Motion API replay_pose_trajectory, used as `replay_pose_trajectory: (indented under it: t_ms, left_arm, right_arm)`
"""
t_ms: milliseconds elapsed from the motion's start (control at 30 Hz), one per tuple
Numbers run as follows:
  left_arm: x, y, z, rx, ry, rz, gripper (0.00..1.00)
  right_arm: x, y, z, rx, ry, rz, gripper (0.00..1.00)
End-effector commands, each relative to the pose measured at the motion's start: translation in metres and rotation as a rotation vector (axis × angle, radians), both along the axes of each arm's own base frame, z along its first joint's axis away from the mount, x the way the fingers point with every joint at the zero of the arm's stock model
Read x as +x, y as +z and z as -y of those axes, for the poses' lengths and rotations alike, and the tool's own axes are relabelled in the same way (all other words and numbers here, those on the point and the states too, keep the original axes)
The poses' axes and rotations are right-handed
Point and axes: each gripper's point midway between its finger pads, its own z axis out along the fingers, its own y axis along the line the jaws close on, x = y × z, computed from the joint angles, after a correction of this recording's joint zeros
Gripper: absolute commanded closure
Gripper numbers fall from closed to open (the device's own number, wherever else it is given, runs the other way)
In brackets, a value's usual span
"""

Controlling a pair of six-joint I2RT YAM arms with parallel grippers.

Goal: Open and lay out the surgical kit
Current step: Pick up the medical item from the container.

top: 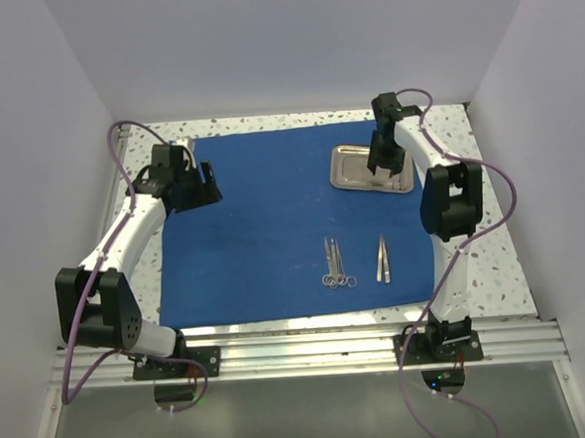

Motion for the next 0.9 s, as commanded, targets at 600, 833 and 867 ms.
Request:
replay_pose_trajectory:
  t_ms: [600, 833, 867]
  left_arm:
    - [0.023, 0.016, -0.007, 0.041, 0.014, 0.023, 0.27]
    - [0.021, 0.016, -0.01, 0.05, 0.025, 0.013, 0.27]
    - [0.021, 0.015, -0.01, 0.051, 0.027, 0.008, 0.27]
  right_arm:
    - [-0.013, -0.046, 0.04, -0.043, -0.093, -0.107, 0.58]
    - [-0.014, -0.063, 0.044, -0.04, -0.095, -0.131, 0.64]
    - [-0.013, -0.065, 0.046, -0.039, -0.096, -0.134, 0.65]
